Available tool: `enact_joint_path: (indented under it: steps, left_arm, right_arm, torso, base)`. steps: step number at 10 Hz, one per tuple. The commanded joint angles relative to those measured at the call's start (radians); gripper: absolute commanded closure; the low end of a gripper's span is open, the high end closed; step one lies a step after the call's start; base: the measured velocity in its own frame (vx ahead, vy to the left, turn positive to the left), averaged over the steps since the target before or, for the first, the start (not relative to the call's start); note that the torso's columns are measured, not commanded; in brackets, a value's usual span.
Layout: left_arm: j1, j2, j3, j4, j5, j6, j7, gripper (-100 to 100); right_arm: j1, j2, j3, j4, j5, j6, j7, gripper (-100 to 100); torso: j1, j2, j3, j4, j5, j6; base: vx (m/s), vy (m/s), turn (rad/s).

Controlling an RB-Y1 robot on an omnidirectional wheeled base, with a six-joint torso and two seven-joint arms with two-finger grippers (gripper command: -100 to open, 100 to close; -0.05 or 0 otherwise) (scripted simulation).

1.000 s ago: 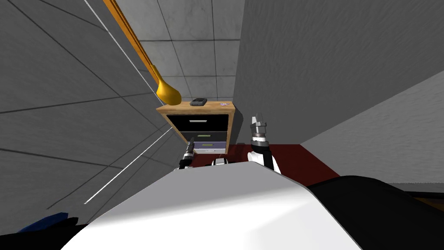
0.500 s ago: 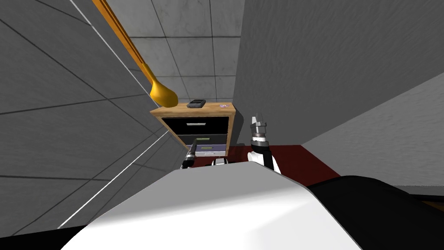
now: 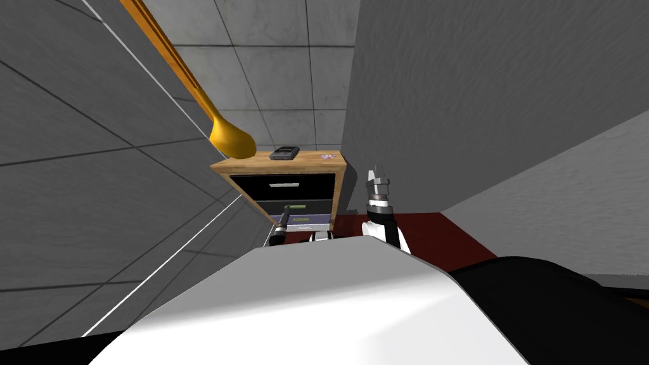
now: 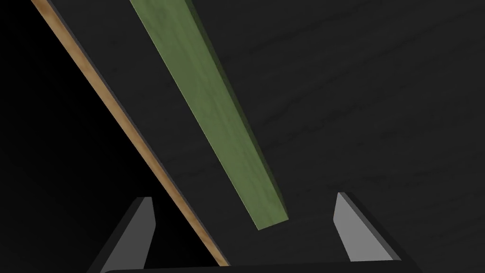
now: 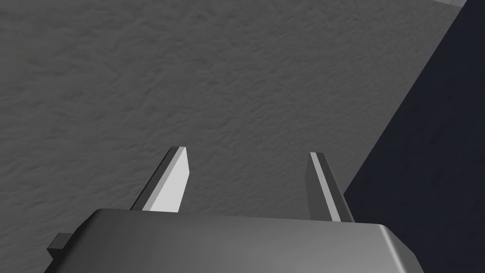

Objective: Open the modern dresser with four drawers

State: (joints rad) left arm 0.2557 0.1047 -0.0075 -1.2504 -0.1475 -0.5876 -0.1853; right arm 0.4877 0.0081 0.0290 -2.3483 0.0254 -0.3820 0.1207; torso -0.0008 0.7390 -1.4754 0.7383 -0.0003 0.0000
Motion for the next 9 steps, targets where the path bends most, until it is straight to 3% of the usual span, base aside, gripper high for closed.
enact_joint_path:
  steps: [1, 2, 3, 9]
  left_arm:
    - [-0.009, -0.001, 0.000, 0.025, -0.002, -0.006, -0.003, -100]
    - [-0.060, 0.003, 0.032, 0.078, 0.008, -0.002, -0.009, -100]
    - [-0.062, 0.003, 0.032, 0.078, 0.008, -0.002, -0.009, -100]
    - [-0.217, 0.017, 0.127, 0.225, 0.039, 0.012, -0.025, -100]
  right_arm:
    - [0.000, 0.000, 0.000, 0.000, 0.000, 0.000, 0.000, 0]
    - [0.000, 0.000, 0.000, 0.000, 0.000, 0.000, 0.000, 0]
    - [0.000, 0.000, 0.000, 0.000, 0.000, 0.000, 0.000, 0]
    - [0.000, 0.000, 0.000, 0.000, 0.000, 0.000, 0.000, 0]
  torso:
    - [0.001, -0.001, -0.001, 0.000, 0.000, 0.000]
    - [0.001, 0.000, 0.000, 0.000, 0.000, 0.000]
    - [0.001, 0.003, 0.002, 0.001, 0.000, 0.001]
    - [0.001, -0.002, -0.001, 0.000, 0.000, 0.000]
  base:
    - [0.034, 0.001, -0.004]
    - [-0.038, -0.001, -0.178]
    - [-0.066, -0.002, -0.103]
    - [-0.076, -0.007, -0.117]
